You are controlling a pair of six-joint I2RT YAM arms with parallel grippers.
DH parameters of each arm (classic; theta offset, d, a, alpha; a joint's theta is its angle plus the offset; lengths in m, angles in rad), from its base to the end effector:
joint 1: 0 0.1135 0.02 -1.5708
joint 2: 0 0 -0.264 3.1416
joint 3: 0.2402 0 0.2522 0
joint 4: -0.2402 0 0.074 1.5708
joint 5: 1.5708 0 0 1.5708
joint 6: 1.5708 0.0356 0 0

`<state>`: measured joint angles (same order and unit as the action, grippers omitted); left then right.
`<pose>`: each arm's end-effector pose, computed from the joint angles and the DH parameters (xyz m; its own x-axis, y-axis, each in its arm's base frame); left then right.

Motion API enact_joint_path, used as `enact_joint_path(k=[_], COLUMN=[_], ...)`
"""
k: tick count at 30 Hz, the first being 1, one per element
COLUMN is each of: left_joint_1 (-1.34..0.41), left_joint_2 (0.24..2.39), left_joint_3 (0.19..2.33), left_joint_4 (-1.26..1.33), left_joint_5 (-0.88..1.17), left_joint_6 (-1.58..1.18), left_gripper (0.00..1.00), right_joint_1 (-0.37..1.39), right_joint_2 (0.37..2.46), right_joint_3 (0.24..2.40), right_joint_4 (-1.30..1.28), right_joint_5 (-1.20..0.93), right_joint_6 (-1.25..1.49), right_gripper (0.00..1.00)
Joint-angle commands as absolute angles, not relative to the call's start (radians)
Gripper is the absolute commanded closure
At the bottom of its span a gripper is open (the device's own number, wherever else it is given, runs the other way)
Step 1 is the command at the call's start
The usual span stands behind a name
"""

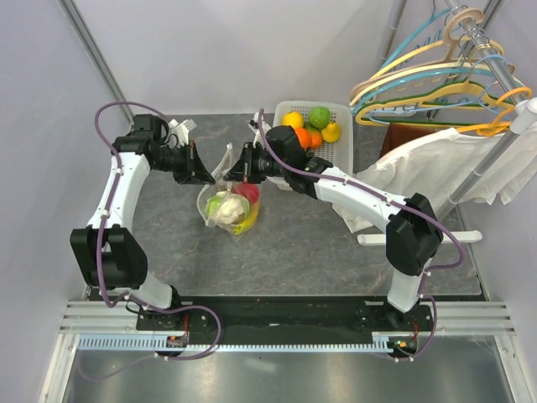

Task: Place the food in the zip-top bag and seal the zipper
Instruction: Adjust the zipper food storage bag at the center of the board.

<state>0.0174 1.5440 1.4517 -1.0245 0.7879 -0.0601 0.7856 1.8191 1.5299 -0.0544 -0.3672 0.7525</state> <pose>0.3062 -0.0199 0.3255 -0.9149 -0.0583 -0.3995 0.2441 0.7084 -0.6623 0.3004 0.3186 0.3209 -0.7883 0.1137 -0.6047 -0.4935 0.4700 0.7318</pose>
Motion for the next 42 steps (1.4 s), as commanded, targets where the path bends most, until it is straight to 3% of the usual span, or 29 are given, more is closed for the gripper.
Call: enact_joint_path(k=[1,4,8,12,15,19,23,24,25,33,35,36,37,39,42], left_joint_1=[0.025,0.021,0.009,0.009,0.011,0.009,0.011,0.009,0.011,0.009,0.009,0.011,0.011,0.011,0.011], left_joint_2=[1.523,1.519,1.551,1.568,1.562,1.526,1.451,1.434,1.421,1.359,1.358,1.362,1.373,1.394,1.446], left_joint_3=[1.609,1.712,1.681,1.645,1.611,1.540,1.444,1.427,1.396,1.350,1.339,1.335,1.341,1.365,1.448], left_joint_4=[-1.040,-1.048,-1.097,-1.109,-1.111,-1.126,-1.160,-1.163,-1.166,-1.157,-1.149,-1.147,-1.147,-1.129,-1.102], left_joint_5=[0.776,0.804,0.781,0.779,0.775,0.775,0.733,0.729,0.723,0.660,0.681,0.686,0.686,0.675,0.693], left_joint_6=[-0.018,-0.028,0.038,0.087,0.097,0.133,0.218,0.230,0.238,0.210,0.195,0.189,0.186,0.178,0.144], left_gripper=[0.98,0.98,0.96,0.84,0.70,0.37,0.33,0.18,0.17,0.20,0.27,0.33,0.52,0.74,0.88], right_joint_1=[0.778,0.752,0.747,0.746,0.744,0.742,0.733,0.732,0.730,0.726,0.724,0.723,0.723,0.724,0.730], right_joint_2=[1.767,1.761,1.741,1.727,1.736,1.743,1.743,1.738,1.736,1.732,1.730,1.727,1.724,1.714,1.689], right_joint_3=[1.633,1.649,1.557,1.465,1.468,1.459,1.439,1.434,1.433,1.442,1.437,1.433,1.430,1.411,1.378], right_joint_4=[0.031,0.012,0.015,0.077,0.084,0.081,0.081,0.083,0.083,0.081,0.084,0.086,0.087,0.106,0.120], right_joint_5=[-0.399,-0.391,-0.402,-0.408,-0.411,-0.410,-0.408,-0.410,-0.408,-0.400,-0.399,-0.406,-0.411,-0.446,-0.486], right_joint_6=[0.761,0.758,0.782,0.828,0.831,0.830,0.833,0.834,0.834,0.831,0.834,0.834,0.833,0.828,0.804], right_gripper=[1.00,1.00,1.00,1.00,1.00,1.00,1.00,1.00,1.00,1.00,1.00,1.00,1.00,1.00,1.00])
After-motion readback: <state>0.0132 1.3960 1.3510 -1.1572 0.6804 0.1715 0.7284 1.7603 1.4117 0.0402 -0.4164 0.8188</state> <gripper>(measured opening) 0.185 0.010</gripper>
